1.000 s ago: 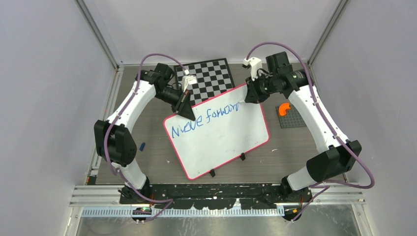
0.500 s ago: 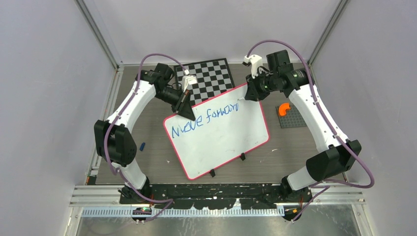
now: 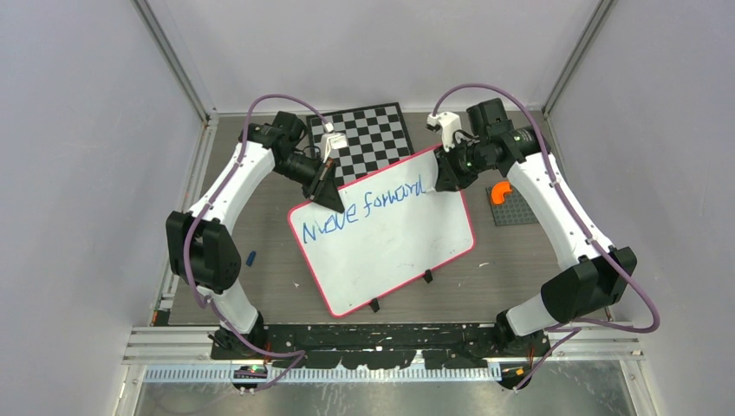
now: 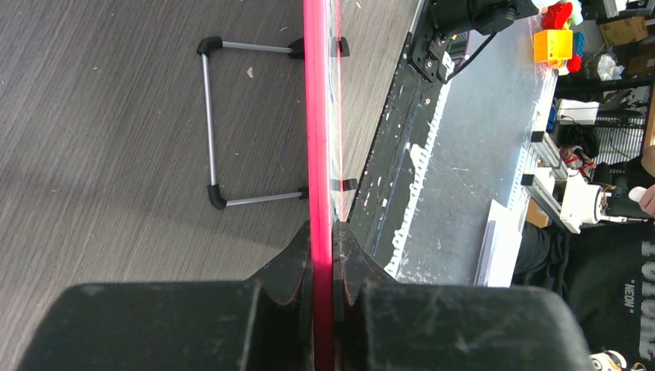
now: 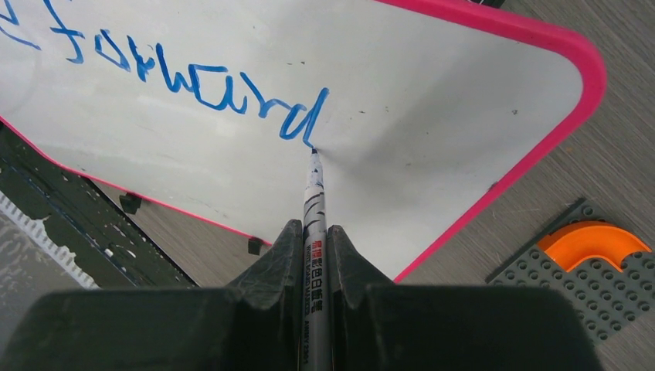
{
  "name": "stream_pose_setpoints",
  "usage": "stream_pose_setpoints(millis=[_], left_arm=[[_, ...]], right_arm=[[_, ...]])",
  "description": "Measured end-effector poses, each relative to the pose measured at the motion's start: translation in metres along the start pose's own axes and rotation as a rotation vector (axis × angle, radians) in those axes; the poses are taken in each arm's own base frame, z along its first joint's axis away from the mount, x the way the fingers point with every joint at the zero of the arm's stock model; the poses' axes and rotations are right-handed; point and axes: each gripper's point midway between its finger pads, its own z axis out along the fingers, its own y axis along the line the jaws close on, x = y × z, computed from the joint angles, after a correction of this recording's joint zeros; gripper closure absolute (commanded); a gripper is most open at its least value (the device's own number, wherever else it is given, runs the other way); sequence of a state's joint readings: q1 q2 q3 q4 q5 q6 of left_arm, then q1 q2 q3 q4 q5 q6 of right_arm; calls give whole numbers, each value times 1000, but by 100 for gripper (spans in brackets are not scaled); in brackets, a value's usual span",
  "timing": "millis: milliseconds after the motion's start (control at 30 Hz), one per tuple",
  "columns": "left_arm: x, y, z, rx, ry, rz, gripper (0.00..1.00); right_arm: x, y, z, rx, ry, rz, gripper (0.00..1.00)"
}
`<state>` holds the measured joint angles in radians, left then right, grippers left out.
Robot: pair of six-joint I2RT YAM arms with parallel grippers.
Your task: Write a sentence on the whiteboard
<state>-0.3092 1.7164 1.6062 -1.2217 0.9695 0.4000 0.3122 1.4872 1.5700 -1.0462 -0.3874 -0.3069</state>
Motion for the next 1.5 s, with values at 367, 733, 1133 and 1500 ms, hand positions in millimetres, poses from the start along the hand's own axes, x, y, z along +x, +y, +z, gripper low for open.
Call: stream_pose_setpoints(millis=[367, 733, 1133, 1500], left_arm=[[0, -1, 0, 3, -1, 1, 92], [4, 10, 3, -59, 34, 86, 65], [21, 19, -15, -129, 16, 68, 47], [32, 23, -33, -139, -36, 3, 58]], right_arm=[[-15, 11, -25, -6, -15, -60, 100], [-7, 55, -20, -104, 43, -113, 100], [-2, 106, -5, -181, 38, -137, 100], [4, 148, 19, -244, -28, -165, 100]])
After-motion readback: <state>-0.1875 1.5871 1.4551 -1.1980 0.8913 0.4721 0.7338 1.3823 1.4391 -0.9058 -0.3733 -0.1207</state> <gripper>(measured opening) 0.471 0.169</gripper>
